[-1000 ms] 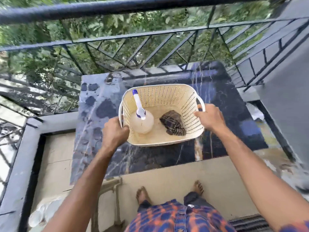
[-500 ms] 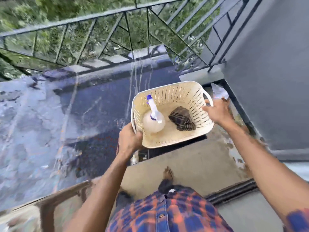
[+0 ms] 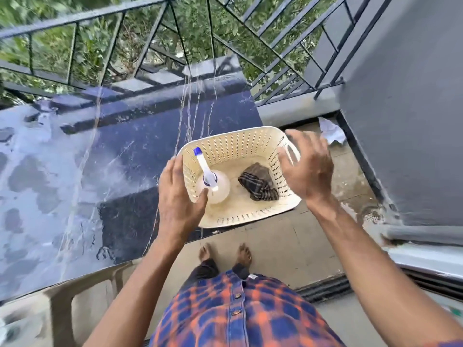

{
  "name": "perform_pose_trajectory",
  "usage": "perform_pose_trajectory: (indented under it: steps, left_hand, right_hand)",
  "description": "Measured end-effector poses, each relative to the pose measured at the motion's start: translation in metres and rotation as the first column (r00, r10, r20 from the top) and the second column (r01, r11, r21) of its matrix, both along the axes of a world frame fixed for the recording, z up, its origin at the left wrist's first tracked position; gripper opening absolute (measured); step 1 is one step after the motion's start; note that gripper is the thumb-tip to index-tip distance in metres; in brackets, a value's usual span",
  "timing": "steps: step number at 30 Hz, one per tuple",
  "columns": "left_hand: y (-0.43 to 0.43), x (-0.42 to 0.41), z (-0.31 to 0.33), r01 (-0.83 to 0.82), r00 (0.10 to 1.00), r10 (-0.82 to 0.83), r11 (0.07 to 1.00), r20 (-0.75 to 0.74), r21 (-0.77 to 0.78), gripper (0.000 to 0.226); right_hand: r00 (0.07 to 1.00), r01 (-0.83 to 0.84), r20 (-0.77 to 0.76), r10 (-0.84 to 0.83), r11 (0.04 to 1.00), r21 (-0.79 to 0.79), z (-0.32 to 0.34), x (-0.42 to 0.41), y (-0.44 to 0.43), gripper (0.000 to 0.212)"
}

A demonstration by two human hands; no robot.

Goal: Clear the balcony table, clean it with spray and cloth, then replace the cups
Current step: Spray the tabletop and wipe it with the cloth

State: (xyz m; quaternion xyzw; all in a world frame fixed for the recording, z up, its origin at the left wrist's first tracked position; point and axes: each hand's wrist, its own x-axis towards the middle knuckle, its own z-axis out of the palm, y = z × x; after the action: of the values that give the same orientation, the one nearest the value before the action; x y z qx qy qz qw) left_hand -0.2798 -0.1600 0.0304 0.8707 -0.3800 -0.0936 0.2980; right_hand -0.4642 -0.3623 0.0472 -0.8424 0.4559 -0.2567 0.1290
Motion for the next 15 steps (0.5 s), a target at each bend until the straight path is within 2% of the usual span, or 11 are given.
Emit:
perform_pose_trajectory:
  steps: [1, 3, 5, 7, 10, 12, 14, 15]
  left_hand:
    - [-0.003, -0.002, -0.001, 0.023, 1.0, -0.023, 1.0, -0.007, -0.003, 0.095]
    - [-0.012, -0.007, -0.004, 0.049, 0.996, -0.048, 0.999, -0.07, 0.008, 0.096]
    - [-0.022, -0.009, -0.005, 0.072, 0.99, -0.072, 0.997, -0.124, -0.002, 0.094]
    - [-0.031, -0.009, -0.006, 0.057, 0.986, -0.058, 0.998, -0.157, -0.015, 0.084]
    - [-0.041, -0.017, -0.005, 0.011, 0.956, -0.018, 1.0, -0.293, -0.027, 0.071]
    - [-0.045, -0.016, -0.01, -0.032, 0.922, 0.007, 0.998, -0.388, -0.056, 0.063]
    - [-0.049, -0.01, -0.018, -0.062, 0.905, 0.033, 0.996, -0.424, -0.056, 0.056]
    - [-0.053, -0.007, -0.018, -0.055, 0.906, 0.028, 0.997, -0.421, -0.052, 0.055]
  right_hand:
    - [0.998, -0.056, -0.007, 0.056, 0.998, 0.001, 0.003, 0.009, 0.004, 0.031]
    - [0.972, -0.154, -0.151, 0.182, 0.971, 0.181, 0.001, 0.029, 0.01, 0.028]
    - [0.865, -0.145, -0.392, 0.312, 0.905, 0.4, -0.013, 0.045, 0.014, 0.033]
    - [0.752, -0.1, -0.519, 0.407, 0.848, 0.521, -0.029, 0.055, 0.018, 0.038]
    - [0.659, -0.089, -0.592, 0.464, 0.83, 0.551, -0.045, 0.066, 0.02, 0.053]
    - [0.632, -0.093, -0.614, 0.472, 0.833, 0.545, -0.053, 0.072, 0.018, 0.062]
    - [0.616, -0.104, -0.627, 0.476, 0.839, 0.535, -0.06, 0.072, 0.018, 0.07]
    - [0.62, -0.123, -0.627, 0.471, 0.848, 0.516, -0.065, 0.071, 0.019, 0.067]
